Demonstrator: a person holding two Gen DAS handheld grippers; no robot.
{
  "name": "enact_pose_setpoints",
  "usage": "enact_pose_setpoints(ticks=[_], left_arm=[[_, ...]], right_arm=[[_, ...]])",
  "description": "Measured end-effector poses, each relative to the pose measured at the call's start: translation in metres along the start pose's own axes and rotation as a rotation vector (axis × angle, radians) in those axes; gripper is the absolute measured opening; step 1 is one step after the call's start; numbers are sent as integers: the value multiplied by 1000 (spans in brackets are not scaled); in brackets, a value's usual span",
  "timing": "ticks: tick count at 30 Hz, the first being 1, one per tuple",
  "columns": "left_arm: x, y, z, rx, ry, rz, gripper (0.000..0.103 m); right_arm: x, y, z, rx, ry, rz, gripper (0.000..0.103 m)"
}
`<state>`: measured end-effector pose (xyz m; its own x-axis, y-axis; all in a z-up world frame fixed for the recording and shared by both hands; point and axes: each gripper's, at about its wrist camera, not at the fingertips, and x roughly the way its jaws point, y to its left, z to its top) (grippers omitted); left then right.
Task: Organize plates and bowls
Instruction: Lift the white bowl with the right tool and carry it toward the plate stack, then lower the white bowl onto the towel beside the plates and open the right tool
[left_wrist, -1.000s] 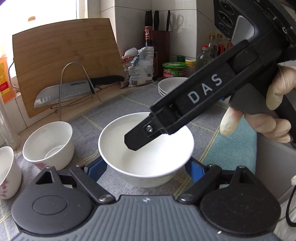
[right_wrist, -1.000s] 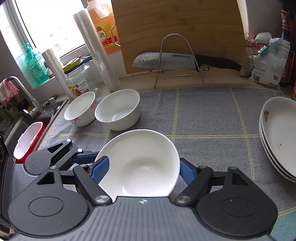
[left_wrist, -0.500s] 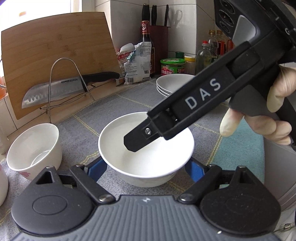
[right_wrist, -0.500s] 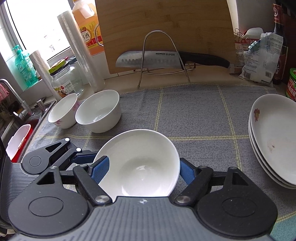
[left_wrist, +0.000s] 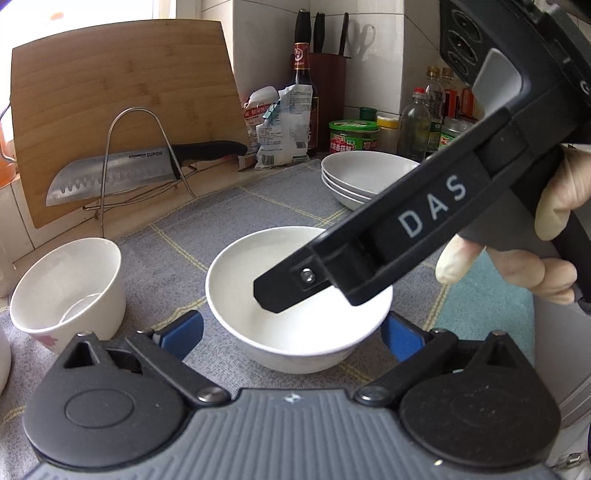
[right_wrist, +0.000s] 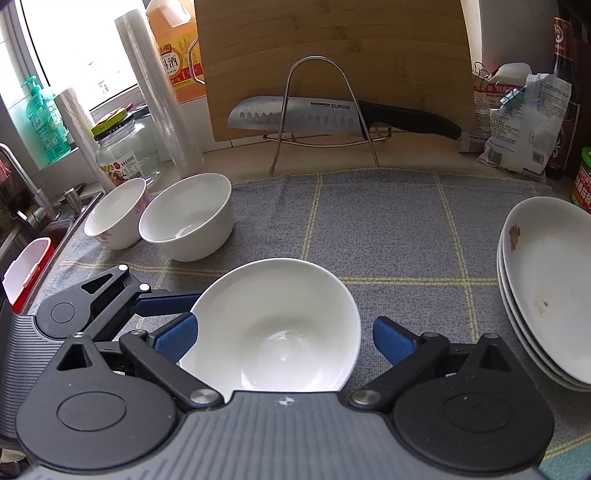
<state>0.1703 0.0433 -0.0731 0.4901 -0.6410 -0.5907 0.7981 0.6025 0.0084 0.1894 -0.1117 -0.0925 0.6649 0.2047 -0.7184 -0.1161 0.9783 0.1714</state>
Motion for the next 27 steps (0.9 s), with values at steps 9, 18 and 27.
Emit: enact_pose_setpoints(ticks=[9, 18, 27], left_arm=[[-26, 11, -8, -38, 7, 87, 102], [-46, 32, -21, -152, 32, 251, 102], [-67, 50, -31, -184, 33, 344, 102]], right_arm=[[-12, 12, -1, -85, -59, -73, 103], [-14, 34, 3, -183, -76, -77, 103], [-2, 60, 12, -249, -78, -47, 103]])
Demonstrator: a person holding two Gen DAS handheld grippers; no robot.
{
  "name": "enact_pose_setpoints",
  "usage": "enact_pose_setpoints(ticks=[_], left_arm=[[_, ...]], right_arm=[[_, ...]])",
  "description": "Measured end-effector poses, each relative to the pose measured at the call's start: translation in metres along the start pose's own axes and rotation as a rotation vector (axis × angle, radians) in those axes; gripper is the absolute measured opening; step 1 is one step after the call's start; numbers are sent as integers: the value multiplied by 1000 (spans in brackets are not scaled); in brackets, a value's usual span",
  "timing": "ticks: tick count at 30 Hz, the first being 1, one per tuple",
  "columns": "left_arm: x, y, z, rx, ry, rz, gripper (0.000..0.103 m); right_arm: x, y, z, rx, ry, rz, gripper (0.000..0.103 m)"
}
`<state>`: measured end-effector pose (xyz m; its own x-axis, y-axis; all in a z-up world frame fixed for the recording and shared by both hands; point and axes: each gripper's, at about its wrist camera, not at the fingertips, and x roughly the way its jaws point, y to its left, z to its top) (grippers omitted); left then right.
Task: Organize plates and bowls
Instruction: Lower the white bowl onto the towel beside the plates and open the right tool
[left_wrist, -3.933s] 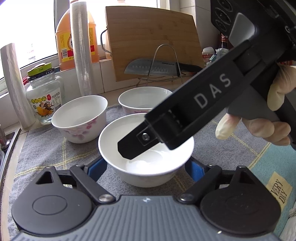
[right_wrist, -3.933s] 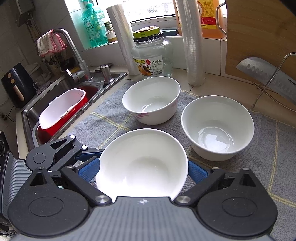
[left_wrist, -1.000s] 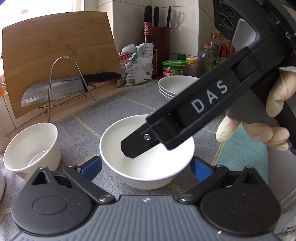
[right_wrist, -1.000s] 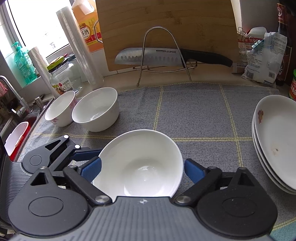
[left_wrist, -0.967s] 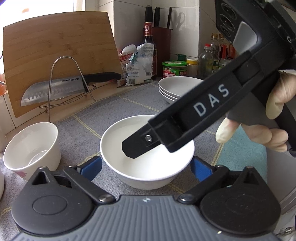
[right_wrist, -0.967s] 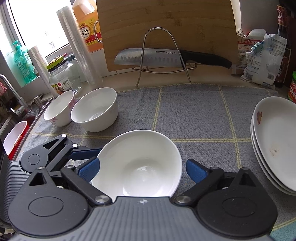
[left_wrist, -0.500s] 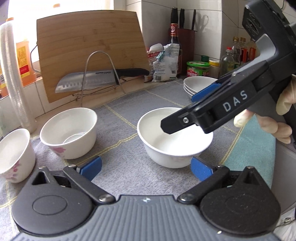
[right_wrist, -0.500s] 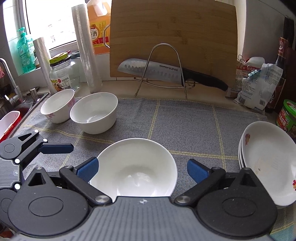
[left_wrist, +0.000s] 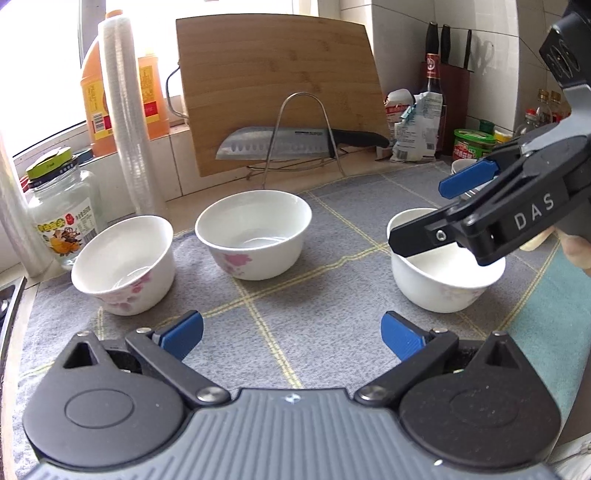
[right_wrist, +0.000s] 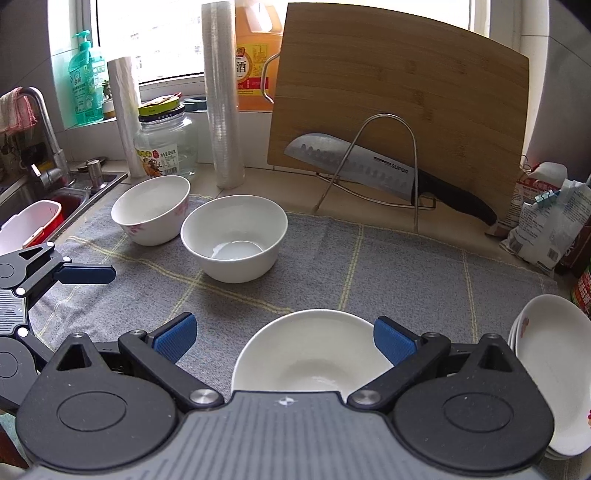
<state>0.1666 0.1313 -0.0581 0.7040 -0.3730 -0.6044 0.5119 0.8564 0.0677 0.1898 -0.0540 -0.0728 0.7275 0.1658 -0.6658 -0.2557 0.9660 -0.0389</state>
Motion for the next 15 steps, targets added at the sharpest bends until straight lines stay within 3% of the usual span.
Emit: enact_pose_setpoints(ticks=[15], left_arm=[[19, 23, 2, -24, -14, 46, 102]], right_arm=[[35, 24, 36, -95, 13, 48, 103]])
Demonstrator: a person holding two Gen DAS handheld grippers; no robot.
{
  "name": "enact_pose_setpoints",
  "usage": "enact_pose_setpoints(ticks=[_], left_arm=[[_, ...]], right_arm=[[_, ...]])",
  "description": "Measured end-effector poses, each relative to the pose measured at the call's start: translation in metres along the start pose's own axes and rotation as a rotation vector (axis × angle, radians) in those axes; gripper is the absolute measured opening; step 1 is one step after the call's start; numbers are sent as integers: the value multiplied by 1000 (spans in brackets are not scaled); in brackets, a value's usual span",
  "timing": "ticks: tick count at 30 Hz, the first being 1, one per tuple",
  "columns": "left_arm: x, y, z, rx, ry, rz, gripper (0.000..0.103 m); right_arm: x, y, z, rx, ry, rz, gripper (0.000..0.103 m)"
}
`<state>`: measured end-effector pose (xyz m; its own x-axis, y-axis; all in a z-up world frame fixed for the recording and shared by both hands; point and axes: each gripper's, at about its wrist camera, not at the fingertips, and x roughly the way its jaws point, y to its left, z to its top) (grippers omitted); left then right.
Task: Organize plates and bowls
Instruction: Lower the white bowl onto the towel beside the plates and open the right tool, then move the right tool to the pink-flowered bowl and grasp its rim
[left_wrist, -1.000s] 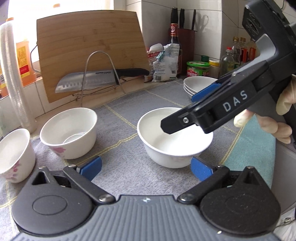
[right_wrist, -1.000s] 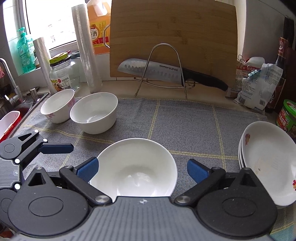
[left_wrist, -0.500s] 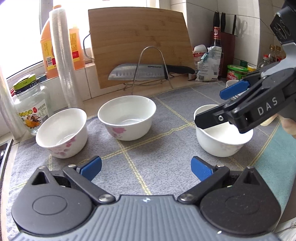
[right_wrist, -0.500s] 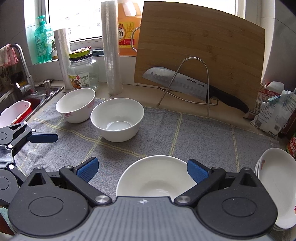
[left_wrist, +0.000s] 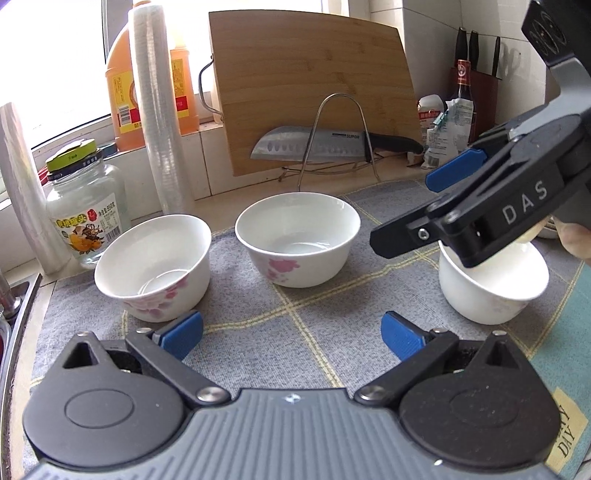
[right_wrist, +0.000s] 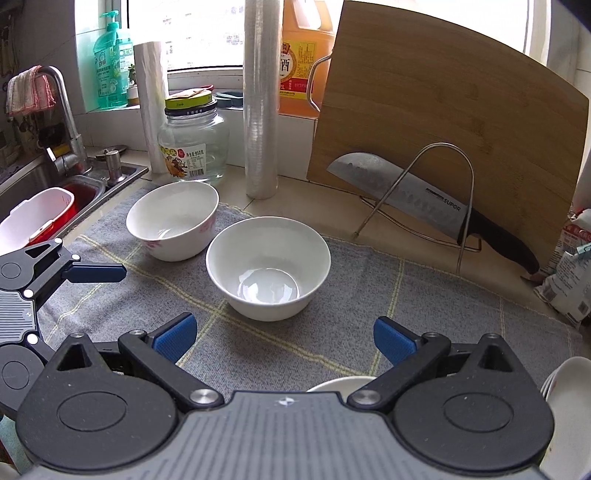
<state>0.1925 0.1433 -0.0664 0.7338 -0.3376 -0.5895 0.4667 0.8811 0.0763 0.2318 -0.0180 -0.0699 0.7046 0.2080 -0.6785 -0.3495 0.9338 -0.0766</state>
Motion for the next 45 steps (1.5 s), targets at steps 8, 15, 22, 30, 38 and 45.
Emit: enact_pose_setpoints(ticks=[8, 15, 22, 30, 38, 45], left_arm=[[21, -2, 9, -3, -2, -35, 102], [34, -3, 15, 1, -5, -44, 102], [44, -3, 17, -9, -8, -45, 102], [54, 0, 22, -26, -14, -39, 92], [58, 4, 23, -26, -31, -27, 84], [59, 5, 24, -27, -46, -19, 84]], right_arm=[[17, -8, 24, -28, -5, 13, 103], [36, -12, 41, -78, 24, 30, 103], [63, -29, 50, -36, 81, 89, 103], [81, -35, 57, -30, 110, 137, 102], [92, -32, 59, -56, 136, 177, 89], [99, -26, 65, -79, 146, 208, 78]])
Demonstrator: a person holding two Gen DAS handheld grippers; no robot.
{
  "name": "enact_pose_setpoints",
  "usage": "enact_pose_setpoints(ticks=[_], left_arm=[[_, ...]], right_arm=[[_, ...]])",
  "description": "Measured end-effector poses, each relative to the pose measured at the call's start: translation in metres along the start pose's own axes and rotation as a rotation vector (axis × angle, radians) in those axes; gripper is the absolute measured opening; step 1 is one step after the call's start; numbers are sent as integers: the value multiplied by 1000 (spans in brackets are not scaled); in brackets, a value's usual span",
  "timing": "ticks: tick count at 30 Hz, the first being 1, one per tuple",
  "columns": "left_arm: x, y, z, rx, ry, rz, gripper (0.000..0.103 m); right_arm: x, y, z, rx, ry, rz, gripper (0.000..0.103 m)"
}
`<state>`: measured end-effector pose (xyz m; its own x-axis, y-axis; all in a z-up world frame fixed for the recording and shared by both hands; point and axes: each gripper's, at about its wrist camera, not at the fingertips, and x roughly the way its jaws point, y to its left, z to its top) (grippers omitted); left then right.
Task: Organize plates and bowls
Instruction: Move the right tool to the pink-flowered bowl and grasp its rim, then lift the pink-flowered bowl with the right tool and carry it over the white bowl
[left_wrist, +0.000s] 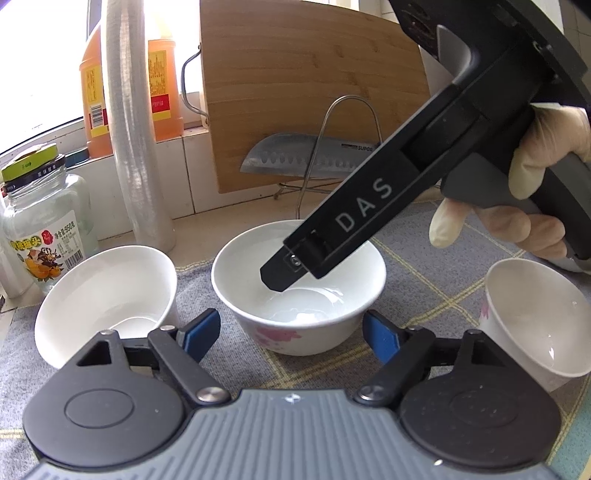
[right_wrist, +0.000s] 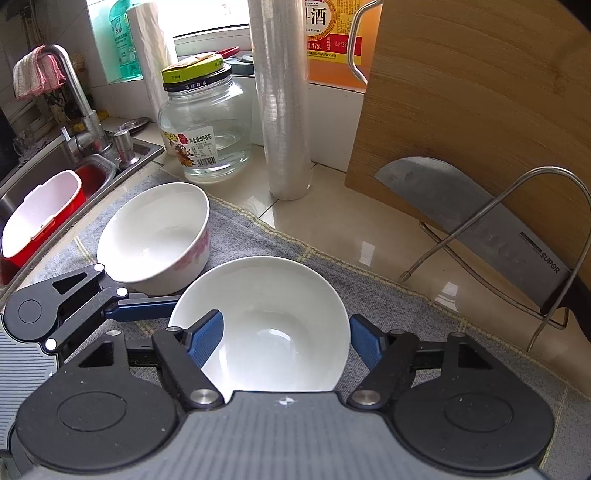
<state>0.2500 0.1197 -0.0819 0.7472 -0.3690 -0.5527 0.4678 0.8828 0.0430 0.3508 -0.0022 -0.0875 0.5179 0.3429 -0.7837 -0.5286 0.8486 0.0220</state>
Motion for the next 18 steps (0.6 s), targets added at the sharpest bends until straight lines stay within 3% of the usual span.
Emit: enact_pose_setpoints(ticks=[12, 18], left_arm=[[2, 0, 0, 11, -10, -12, 83], [2, 2, 0, 24, -14, -27, 83]], right_arm=[[7, -5, 3, 10, 13, -3, 68], [5, -8, 3, 32, 11, 6, 69]])
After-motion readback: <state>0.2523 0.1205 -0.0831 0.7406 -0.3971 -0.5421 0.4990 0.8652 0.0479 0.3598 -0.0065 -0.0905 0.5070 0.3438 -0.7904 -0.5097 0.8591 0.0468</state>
